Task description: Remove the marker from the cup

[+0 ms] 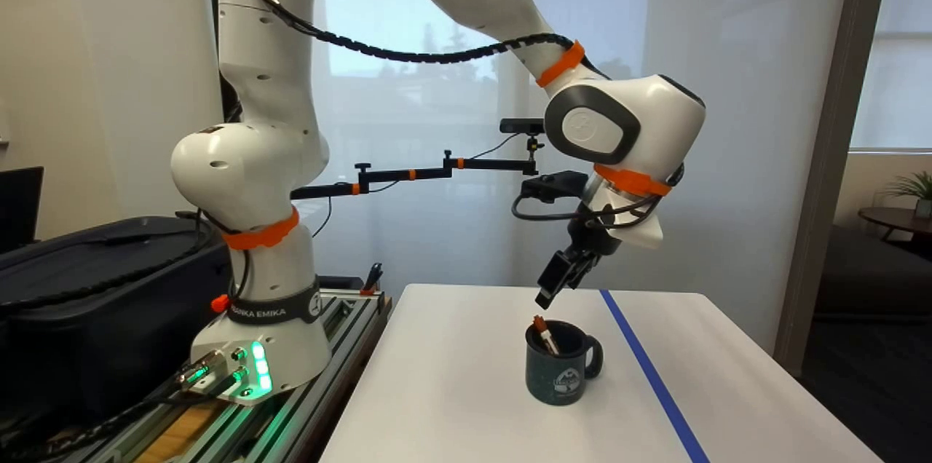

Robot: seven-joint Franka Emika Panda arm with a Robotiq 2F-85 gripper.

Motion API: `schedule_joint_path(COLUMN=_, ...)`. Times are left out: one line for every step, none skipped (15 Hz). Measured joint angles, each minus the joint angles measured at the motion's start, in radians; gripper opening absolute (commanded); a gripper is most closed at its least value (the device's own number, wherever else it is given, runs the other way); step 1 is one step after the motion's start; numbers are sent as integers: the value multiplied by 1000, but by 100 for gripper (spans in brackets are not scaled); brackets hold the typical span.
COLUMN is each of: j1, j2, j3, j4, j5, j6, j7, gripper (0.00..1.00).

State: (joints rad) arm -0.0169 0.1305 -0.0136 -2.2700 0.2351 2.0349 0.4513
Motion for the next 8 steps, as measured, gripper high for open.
schedule_joint_path(j1=0, j2=11, j3=0, j4=5, j5=20, j6=0, j7=0, gripper=100)
schedule_joint_path(j1=0, j2=22, j3=0, j4=10, j5=39, j6=1, j7=0, gripper=100)
schedule_joint_path(j1=0, j2=33, j3=0, j4=14, j5=57, j6=1, j7=0, gripper=100)
schedule_joint_path(j1=0, j2=43, j3=0, j4=19, j5=68, j6=2, j7=0, gripper=100)
schedule_joint_path(j1=0, j2=53, j3=0, j4=22, j5=73, j6=6, j7=0, gripper=100)
schedule_joint_path(j1=0, j2=63, j3=0, j4=23, j5=73, j6=11, j7=0, gripper=100)
schedule_joint_path(j1=0, j2=73, j3=-1, j4=23, j5=73, j6=21, j7=1, gripper=100)
schedule_joint_path(j1=0, j2=82, j3=-2, j4=23, j5=73, j6=28, j7=1, gripper=100)
